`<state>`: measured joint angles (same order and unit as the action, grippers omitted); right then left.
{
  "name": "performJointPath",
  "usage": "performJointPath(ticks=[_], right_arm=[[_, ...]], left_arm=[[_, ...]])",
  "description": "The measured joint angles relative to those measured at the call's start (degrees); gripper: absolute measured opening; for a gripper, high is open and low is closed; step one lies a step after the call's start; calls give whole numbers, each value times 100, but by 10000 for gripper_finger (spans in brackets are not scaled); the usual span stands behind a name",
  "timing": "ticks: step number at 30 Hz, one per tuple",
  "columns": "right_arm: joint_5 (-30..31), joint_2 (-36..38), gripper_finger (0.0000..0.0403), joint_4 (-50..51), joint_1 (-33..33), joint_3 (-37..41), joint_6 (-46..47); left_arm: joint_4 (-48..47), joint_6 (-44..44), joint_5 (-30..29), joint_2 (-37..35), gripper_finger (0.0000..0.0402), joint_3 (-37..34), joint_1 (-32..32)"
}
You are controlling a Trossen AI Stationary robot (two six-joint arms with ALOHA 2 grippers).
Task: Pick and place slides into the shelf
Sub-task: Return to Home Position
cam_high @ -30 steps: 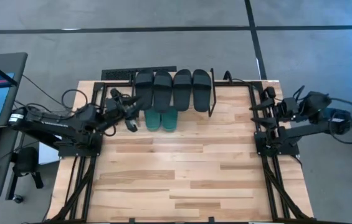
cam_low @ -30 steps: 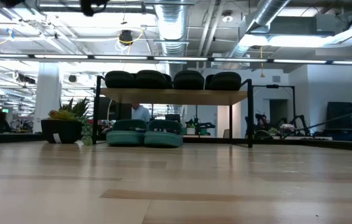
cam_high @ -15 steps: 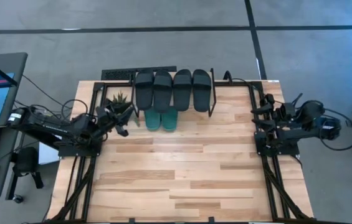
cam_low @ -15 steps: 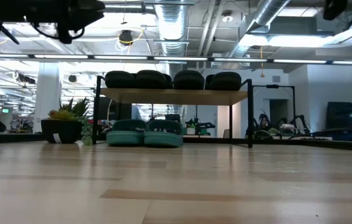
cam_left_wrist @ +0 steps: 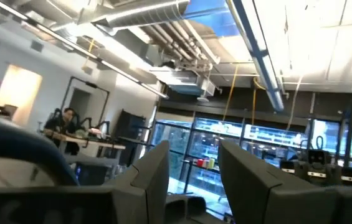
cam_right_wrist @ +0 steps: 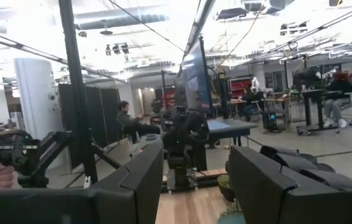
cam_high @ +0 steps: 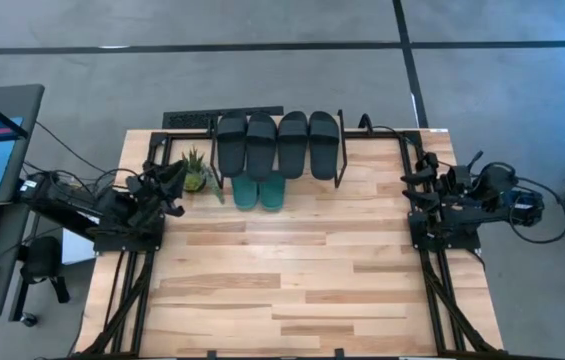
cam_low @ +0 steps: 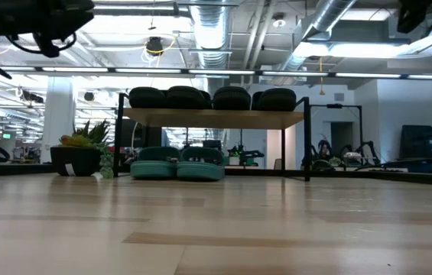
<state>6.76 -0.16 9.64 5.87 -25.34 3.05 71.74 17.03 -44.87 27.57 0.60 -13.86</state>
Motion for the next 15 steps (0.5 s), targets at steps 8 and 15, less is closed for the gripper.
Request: performJointPath(ticks=[8,15], right_arm=[[42,0,166,-28,0,0,3],[221,0,169,-117,0,-2,-73]], left_arm=[[-131,1187,-563,-911,125,-2,-602],[-1341,415,-167,-1501,125,-4,-643]])
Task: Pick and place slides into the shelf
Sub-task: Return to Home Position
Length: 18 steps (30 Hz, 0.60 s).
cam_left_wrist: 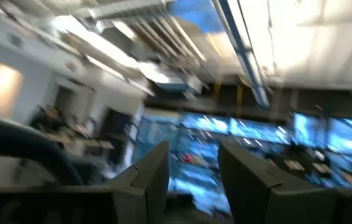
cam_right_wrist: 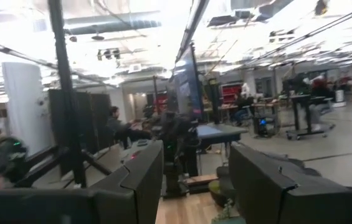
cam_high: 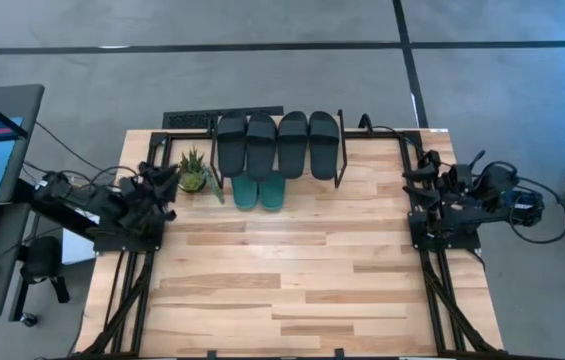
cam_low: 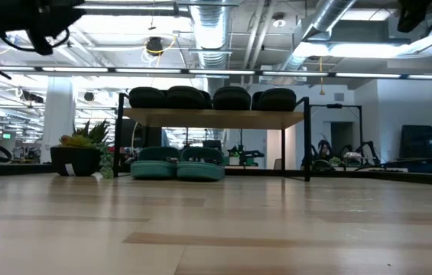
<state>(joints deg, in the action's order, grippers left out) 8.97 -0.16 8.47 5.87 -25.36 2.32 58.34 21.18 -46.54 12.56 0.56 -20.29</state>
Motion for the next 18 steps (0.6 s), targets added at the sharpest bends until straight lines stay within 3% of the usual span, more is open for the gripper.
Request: performJointPath(ticks=[4,10,13,18], right_arm=[[160,0,167,-128,0,-1,-122],[166,0,168,-147,0,-3,-100],[164,0,169,-148,0,-3,-84],[164,0,167,-130,0,-3,-9]], left_arm=[[-993,-1076,327,-33,125,0,96],[-1144,-2005,1569,167,125,-2,851],[-1146,-2131,1806,293,125,-4,1256],[-1167,-1803,1674,42,125,-9,1519]])
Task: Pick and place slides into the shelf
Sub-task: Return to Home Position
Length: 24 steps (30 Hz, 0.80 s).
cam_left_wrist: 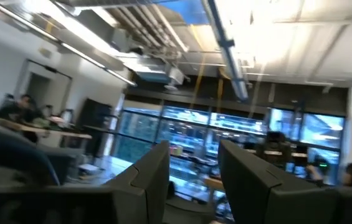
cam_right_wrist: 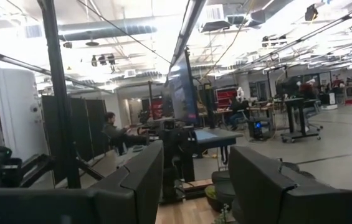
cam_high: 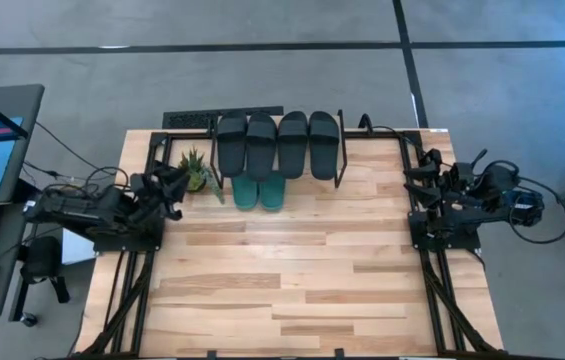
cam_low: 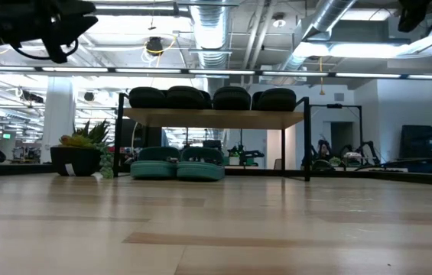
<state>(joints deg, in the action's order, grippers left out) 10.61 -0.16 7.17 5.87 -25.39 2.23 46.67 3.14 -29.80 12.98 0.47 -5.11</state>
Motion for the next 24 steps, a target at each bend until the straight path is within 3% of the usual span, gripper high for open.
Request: performJointPath(ticks=[9,24], right_arm=[[-4,0,169,39,5,0,78],[-64,0,168,152,4,154,304]], left_arm=[[-1286,132,-163,-1294,125,-4,0],[-1758,68,-451,-1286,125,-4,-15]])
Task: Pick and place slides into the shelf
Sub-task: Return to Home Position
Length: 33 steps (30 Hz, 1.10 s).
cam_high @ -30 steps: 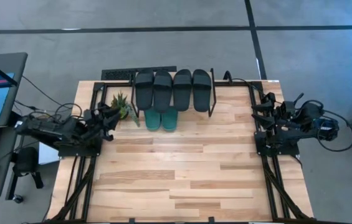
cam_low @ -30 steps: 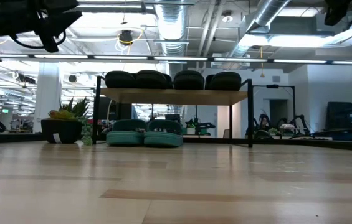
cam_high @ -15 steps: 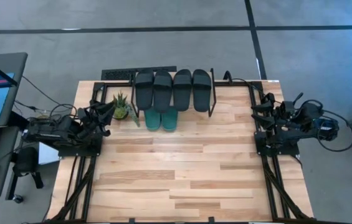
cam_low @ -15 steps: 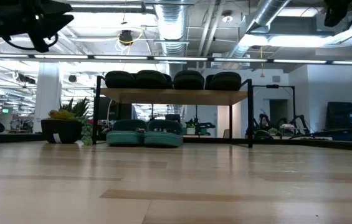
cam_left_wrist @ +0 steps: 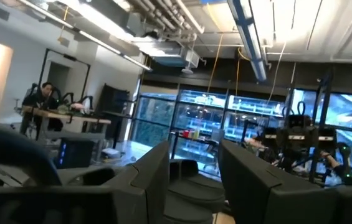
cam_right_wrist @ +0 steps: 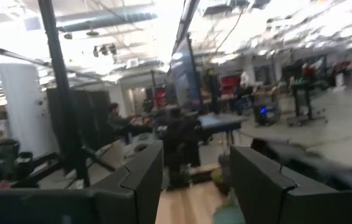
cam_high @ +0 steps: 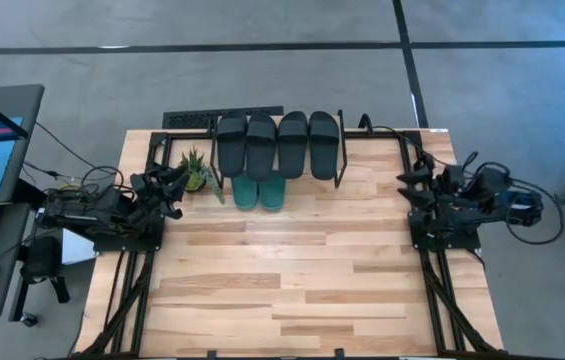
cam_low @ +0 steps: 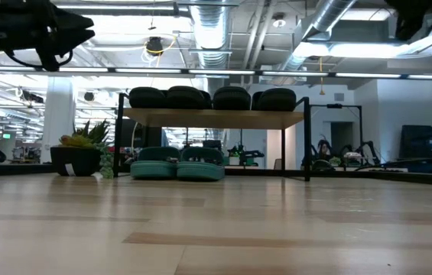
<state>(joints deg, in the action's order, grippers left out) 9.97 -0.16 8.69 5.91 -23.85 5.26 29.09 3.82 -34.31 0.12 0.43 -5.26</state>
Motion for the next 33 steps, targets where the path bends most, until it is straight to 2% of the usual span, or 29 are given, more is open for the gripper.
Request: performJointPath(ticks=[4,9,23,30,33], right_arm=[[-179,0,166,-266,9,397,228],[-201,0,168,-1419,7,1011,55],[-240,-2,169,-3350,44,2308,78],[-216,2,166,-3421,-35,2349,27],[56,0,167,-2955,-210,2349,320]], left_arm=[[-13,-123,1,0,125,0,0],[13,-201,-77,0,125,0,0],[-12,-473,-228,0,125,0,0],[-19,-516,-317,0,125,0,0],[-31,-518,-353,0,125,0,0]])
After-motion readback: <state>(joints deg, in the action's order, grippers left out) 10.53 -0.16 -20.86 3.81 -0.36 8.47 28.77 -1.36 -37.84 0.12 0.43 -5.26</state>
